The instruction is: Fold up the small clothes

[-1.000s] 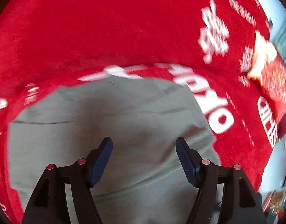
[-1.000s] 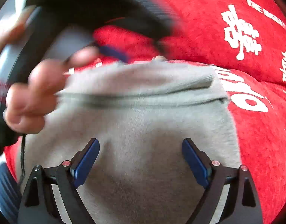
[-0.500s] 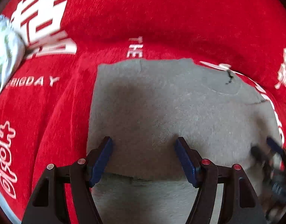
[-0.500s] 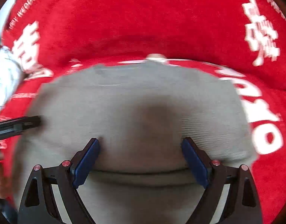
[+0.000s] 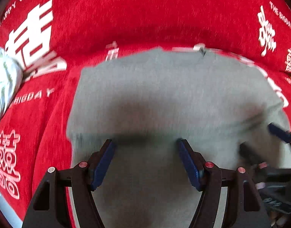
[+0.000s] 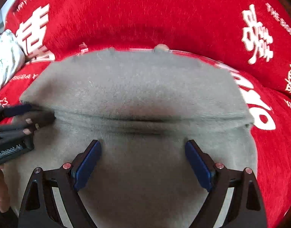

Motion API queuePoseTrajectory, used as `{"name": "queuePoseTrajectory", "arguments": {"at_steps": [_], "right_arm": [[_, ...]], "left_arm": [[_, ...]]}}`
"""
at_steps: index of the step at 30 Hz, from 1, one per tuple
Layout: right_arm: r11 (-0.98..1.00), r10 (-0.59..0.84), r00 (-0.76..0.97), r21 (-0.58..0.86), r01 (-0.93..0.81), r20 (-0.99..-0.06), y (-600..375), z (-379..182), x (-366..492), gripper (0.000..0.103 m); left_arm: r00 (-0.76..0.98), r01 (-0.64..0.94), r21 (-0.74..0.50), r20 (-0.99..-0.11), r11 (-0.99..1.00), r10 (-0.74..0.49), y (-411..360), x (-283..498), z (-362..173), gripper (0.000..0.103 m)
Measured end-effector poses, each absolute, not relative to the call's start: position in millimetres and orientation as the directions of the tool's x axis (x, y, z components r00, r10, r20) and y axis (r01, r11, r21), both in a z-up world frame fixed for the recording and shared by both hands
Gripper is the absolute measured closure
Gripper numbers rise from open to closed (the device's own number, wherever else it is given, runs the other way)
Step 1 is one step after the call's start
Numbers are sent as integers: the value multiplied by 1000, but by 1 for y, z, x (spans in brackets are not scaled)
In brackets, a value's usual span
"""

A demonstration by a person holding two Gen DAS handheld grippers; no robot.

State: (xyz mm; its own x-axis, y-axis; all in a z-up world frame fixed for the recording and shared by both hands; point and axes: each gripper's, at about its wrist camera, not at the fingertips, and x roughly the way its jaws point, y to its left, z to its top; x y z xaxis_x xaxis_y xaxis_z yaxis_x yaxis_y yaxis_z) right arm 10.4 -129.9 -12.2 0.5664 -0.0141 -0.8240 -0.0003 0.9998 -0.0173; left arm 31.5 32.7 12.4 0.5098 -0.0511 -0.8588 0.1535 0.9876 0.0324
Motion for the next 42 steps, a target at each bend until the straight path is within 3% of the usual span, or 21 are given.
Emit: {"name": "queuePoseTrajectory", "arguments": {"at_steps": [3, 8, 21, 23, 25, 27, 36, 42], "right_arm": [[1000, 16, 577, 23, 6, -817, -131, -5, -7, 11], [999, -18, 595, -42, -26, -804, -124, -14, -30, 11], [994, 7, 687, -68, -82, -726, -129, -18, -123, 11], [991, 13, 692, -83, -104, -721, -130, -19, -138, 11], [988, 19, 691, -92, -123, -723, -134, -21, -153, 4], [987, 13, 671, -97, -127, -741, -140, -25, -163, 0], [973, -3, 602, -141, -183, -798, -149, -28, -195, 0], [996, -51, 549, -81, -31, -834, -183, -28, -208, 0]], "left_arm": [[524, 150, -3, -848, 989, -82, 34, 9, 14, 32], [577, 157, 85, -816, 984, -22, 24, -22, 13, 32], [623, 177, 119, -782, 977, -18, 15, -117, 9, 31], [654, 191, 186, -756, 964, 16, 7, -135, 7, 31], [675, 201, 243, -736, 949, 45, 4, -149, 4, 30], [676, 190, 258, -735, 947, 64, 7, -156, 3, 21], [578, 150, 61, -815, 987, -37, 43, -162, 4, 20], [539, 79, 1, -841, 997, -42, 67, -172, -6, 20]]}}
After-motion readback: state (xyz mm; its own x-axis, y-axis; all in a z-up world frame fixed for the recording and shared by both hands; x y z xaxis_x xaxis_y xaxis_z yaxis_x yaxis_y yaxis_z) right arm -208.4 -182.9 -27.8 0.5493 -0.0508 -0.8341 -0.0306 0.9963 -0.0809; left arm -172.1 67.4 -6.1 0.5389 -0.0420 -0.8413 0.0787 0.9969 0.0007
